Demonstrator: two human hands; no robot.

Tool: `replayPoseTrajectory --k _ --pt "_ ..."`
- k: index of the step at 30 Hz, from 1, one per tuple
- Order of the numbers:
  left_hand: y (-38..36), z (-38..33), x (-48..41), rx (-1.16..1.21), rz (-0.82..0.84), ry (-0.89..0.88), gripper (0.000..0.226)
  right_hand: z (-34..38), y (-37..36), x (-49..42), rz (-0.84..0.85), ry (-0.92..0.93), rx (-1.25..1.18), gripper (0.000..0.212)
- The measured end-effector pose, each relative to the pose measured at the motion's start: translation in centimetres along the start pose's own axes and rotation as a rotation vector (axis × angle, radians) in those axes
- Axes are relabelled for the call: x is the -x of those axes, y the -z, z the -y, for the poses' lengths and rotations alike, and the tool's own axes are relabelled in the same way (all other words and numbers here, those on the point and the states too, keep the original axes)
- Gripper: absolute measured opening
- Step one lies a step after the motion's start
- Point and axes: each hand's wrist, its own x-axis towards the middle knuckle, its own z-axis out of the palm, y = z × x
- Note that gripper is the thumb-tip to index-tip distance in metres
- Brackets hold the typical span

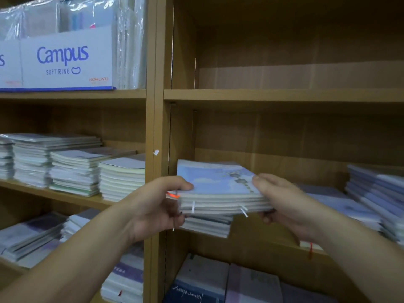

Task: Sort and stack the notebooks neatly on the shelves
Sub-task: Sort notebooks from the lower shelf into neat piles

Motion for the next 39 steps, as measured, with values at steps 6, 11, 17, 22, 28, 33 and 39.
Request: replayPoseTrajectory --k 6,11,17,22,28,33,39 --pt "-2.7 3.7 4.4 0.022 0.045 -0.247 0.046 -2.6 1.0 6.0 -0.050 0.096 0.000 0.054" --pt "-4.9 7.4 11.4 0.078 0.162 -0.311 0.072 -4.1 3.5 12.4 0.043 0.024 -0.183 0.069" --pt "-9.7 15.1 15.1 -0.021 0.352 -0.227 0.094 -10.4 8.7 21.6 -0.083 -0.101 -0.149 0.073" --pt "-14.5 24.0 11.5 -0.235 0.572 -0.001 0.109 -18.6 14.6 28.6 -0.218 -0.214 -0.136 0.100" --pt "-23.1 33.8 5.0 -0.366 0.671 0.016 0.090 -26.1 21.7 30.0 -0.357 -0.125 -0.128 0.109" --pt "-30.9 37.8 -1.8 -0.385 0.604 -0.059 0.069 -30.9 28.9 26.5 -0.528 -0.133 0.014 0.089" --pt "-36.4 41.3 -6.7 -0.512 0.464 -0.148 0.074 -35.8 33.2 22.7 -0.640 -0.060 0.098 0.079"
